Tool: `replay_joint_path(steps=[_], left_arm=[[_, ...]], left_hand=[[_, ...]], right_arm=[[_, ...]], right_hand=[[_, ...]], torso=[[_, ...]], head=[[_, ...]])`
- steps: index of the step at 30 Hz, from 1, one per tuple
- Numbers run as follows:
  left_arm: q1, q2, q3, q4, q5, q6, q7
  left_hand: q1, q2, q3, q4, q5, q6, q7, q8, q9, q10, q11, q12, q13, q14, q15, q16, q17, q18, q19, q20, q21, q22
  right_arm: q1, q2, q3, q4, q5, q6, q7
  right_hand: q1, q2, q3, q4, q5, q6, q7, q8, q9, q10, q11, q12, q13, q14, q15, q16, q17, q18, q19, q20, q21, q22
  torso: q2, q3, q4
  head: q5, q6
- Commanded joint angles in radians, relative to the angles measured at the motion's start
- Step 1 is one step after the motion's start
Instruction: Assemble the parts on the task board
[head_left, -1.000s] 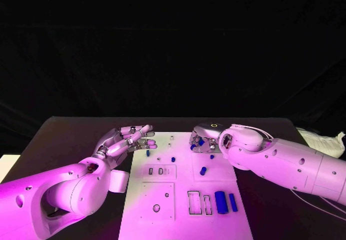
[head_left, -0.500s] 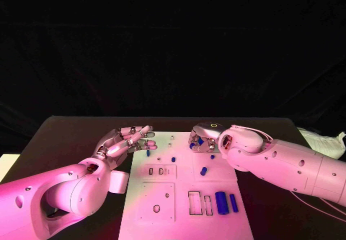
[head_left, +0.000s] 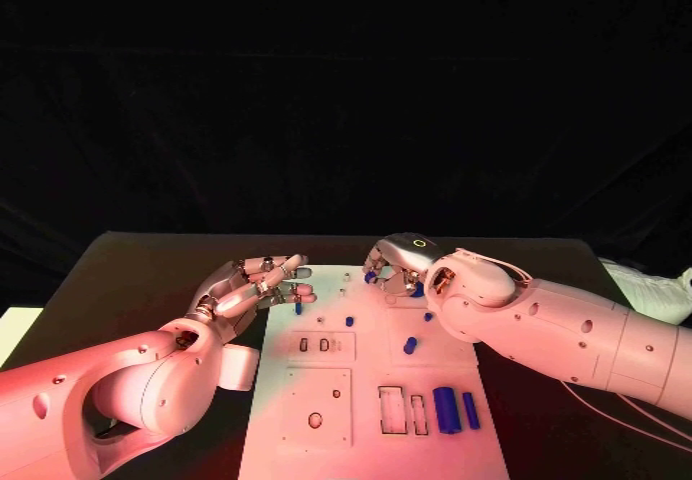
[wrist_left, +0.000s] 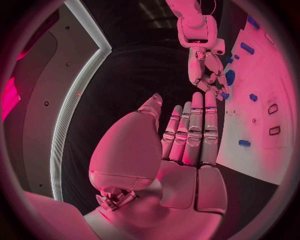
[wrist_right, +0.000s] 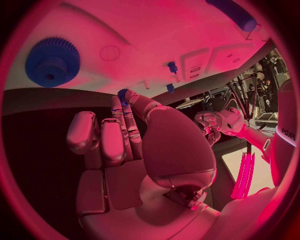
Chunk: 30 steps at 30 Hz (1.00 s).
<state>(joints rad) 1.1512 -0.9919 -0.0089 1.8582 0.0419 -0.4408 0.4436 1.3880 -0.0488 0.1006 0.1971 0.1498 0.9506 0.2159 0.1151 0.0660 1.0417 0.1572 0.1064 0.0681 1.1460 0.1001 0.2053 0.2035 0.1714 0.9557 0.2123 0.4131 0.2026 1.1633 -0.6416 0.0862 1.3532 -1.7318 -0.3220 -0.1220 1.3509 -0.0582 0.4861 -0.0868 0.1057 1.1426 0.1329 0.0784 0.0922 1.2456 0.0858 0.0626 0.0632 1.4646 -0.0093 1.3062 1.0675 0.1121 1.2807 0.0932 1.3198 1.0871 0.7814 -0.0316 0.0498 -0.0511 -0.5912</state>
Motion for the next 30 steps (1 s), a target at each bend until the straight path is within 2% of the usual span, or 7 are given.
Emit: replay_joint_path(steps=[1, 13, 30], left_arm=[[0.001, 0.001, 0.001, 0.004, 0.003, 0.026, 0.005], [0.008, -0.004, 0.001, 0.009, 0.003, 0.029, 0.004], [0.011, -0.004, 0.001, 0.010, 0.003, 0.034, 0.000]], left_hand=[[-0.003, 0.009, 0.000, -0.007, -0.003, 0.002, 0.007, -0.003, -0.001, 0.000, 0.008, -0.007, -0.002, 0.001, 0.008, -0.005, 0.001, 0.009, 0.005, 0.000, 0.006, 0.001], [-0.002, 0.009, 0.000, -0.008, -0.003, 0.002, 0.007, -0.004, -0.001, -0.001, 0.008, -0.008, -0.002, 0.001, 0.008, -0.006, 0.001, 0.009, 0.005, 0.000, 0.006, 0.001], [-0.002, 0.010, -0.001, -0.008, -0.003, 0.002, 0.007, -0.005, -0.001, -0.001, 0.008, -0.009, -0.002, 0.001, 0.008, -0.007, 0.002, 0.009, 0.005, 0.000, 0.006, 0.001]], right_arm=[[0.002, 0.019, 0.001, -0.015, -0.013, -0.044, -0.020], [0.005, 0.075, 0.001, -0.062, -0.015, -0.040, -0.019], [0.005, 0.111, 0.000, -0.107, -0.021, -0.003, -0.032]], right_hand=[[0.026, 0.020, 0.006, 0.002, 0.002, -0.001, 0.007, -0.005, 0.000, 0.013, -0.016, -0.003, 0.002, 0.036, -0.003, 0.005, 0.001, -0.015, 0.005, 0.000, 0.006, 0.002], [0.024, 0.017, 0.008, 0.003, 0.000, -0.003, 0.008, -0.007, 0.001, 0.008, -0.014, -0.003, 0.002, 0.035, -0.001, 0.006, 0.000, -0.015, 0.004, 0.001, 0.008, 0.004], [0.012, 0.011, 0.009, 0.008, -0.006, -0.008, 0.010, -0.012, 0.001, -0.001, -0.012, -0.003, 0.001, 0.033, 0.002, 0.007, -0.003, -0.014, 0.000, 0.005, 0.009, 0.004]], torso=[[0.005, -0.0010, 0.0041], [0.016, -0.0049, 0.0152], [0.021, -0.0061, 0.0154]], head=[[0.000, 0.001], [-0.005, 0.005], [-0.003, 0.007]])
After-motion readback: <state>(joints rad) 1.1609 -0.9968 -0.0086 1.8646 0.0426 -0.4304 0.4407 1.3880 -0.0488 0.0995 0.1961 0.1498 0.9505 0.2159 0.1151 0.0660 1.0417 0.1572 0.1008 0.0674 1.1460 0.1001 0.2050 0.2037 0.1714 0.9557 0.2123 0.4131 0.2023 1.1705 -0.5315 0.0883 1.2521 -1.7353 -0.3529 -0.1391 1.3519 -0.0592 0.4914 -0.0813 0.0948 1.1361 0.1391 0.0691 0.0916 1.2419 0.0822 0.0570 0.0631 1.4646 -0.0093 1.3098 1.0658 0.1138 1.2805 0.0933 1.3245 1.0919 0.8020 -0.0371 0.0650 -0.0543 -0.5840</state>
